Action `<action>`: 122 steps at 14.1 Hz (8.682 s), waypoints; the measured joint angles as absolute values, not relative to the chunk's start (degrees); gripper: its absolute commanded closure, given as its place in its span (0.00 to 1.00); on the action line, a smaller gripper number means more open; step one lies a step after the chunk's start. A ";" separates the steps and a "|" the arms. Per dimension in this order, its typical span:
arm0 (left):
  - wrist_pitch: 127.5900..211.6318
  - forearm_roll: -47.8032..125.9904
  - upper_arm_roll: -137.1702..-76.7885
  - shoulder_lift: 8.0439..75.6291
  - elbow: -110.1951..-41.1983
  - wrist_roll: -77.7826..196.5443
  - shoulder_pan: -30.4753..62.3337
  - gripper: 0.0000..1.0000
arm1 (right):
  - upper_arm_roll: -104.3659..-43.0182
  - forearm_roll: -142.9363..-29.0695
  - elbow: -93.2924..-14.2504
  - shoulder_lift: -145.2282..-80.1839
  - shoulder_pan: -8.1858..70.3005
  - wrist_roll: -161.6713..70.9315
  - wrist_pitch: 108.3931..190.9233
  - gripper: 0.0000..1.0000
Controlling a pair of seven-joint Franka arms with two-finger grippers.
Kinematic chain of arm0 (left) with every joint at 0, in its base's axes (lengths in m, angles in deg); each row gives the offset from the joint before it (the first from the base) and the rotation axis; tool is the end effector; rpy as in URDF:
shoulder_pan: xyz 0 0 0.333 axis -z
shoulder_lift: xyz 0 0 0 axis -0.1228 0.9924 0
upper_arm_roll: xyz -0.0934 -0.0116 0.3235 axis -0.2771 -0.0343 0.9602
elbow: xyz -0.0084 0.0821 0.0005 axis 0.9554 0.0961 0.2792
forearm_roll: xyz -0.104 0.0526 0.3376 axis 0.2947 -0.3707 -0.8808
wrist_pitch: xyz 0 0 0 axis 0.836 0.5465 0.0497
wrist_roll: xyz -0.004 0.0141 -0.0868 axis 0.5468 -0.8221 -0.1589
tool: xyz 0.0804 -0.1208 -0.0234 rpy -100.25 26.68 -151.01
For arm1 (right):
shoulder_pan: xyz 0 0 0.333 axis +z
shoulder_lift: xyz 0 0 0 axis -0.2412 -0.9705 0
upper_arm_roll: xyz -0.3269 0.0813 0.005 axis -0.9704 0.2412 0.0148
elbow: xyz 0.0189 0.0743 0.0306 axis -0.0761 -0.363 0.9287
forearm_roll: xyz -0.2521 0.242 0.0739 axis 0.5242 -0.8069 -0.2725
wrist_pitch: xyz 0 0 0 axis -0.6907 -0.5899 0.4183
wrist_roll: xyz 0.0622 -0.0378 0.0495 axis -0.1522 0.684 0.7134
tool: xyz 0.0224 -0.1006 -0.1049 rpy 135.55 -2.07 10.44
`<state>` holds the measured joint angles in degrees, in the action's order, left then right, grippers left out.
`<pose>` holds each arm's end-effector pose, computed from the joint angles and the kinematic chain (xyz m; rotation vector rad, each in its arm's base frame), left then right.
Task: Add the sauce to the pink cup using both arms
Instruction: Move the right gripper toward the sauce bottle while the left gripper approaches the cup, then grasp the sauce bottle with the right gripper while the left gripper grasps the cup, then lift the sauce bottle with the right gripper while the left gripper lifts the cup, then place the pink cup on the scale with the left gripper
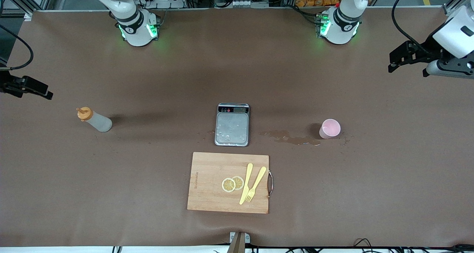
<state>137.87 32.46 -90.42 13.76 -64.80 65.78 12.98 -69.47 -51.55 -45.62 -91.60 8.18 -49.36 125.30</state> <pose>0.4893 -0.0722 0.6301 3.0958 -0.2090 -0.0320 0.5279 -0.0582 0.5799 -3.0921 0.1633 0.0508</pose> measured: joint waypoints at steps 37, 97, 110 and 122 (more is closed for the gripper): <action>161.76 32.46 -91.61 29.22 -86.14 65.12 10.91 0.00 | -69.58 -71.57 -42.88 -117.11 -19.06 -79.39 122.10 0.00; 177.56 35.13 -105.78 38.24 -77.77 19.02 24.07 1.00 | -68.16 -90.94 -40.93 -131.15 -7.18 -97.86 123.28 0.58; 177.57 31.50 -103.81 55.73 -59.85 -4.06 37.34 1.00 | -68.10 -77.70 -39.48 -120.80 7.37 -123.51 127.59 0.61; 183.41 31.45 -99.31 59.14 -58.12 -7.71 42.73 0.00 | -68.06 -64.13 -36.45 -120.79 20.20 -143.13 130.76 0.61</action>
<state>183.41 31.45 -99.31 59.14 -58.12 -7.71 42.73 -68.06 -64.13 -36.45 -120.79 20.20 -143.13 130.76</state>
